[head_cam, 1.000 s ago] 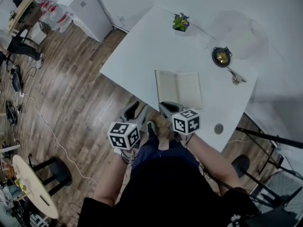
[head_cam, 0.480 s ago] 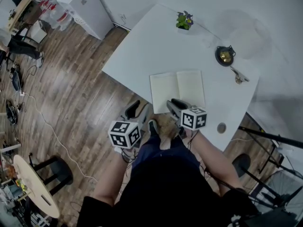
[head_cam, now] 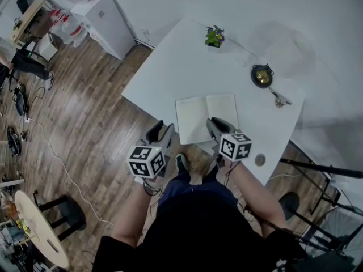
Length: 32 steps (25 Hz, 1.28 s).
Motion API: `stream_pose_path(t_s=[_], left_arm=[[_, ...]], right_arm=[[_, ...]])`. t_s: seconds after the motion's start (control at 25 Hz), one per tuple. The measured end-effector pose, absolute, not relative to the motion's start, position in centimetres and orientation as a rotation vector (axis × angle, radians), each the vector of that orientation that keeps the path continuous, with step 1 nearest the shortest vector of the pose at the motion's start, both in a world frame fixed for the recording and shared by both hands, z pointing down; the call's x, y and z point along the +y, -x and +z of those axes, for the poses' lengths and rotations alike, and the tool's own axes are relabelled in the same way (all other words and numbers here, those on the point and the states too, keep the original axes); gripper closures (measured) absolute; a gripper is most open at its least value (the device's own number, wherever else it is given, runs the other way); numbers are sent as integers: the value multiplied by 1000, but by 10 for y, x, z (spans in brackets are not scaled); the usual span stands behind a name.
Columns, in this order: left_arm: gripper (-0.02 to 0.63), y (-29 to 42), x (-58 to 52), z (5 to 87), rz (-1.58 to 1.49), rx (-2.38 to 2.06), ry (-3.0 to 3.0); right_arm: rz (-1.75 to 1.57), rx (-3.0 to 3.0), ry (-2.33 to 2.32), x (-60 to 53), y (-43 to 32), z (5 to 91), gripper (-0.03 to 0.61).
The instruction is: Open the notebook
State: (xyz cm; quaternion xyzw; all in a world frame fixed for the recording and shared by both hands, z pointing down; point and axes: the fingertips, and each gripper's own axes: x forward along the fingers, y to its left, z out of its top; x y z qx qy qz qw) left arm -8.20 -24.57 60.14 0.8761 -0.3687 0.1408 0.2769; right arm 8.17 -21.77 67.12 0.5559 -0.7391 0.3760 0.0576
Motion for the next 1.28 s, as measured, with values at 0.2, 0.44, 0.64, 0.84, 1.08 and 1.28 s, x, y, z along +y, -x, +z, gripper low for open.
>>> stream_pose_path(t_s=[0.2,0.44,0.64,0.84,1.08,1.28], left_arm=[[453,75,-262,568,331,-1041,-2403],[454,60,-275,534,278,-1083,-2460],[454,49,-290,499,221,-1121,-2511],[456,44,-295,472,181,-1151,-2555],[460,39,-296,434,126,-1167,-2607],[462,28,-295,392,83,-1200,-2713]], right_arm=[[1025,-2241,-1776,-223,-113,631,508],[877,-2220,-1879,-228,-148,586,532],[692,-2254,-1978,-238,-172,530,528],[545,-2279,-2051,-242,-187,485,526],[370,-2263,-2102,-242,-196,440,545],[268,-2340,-2110,-243,-191,403,549]])
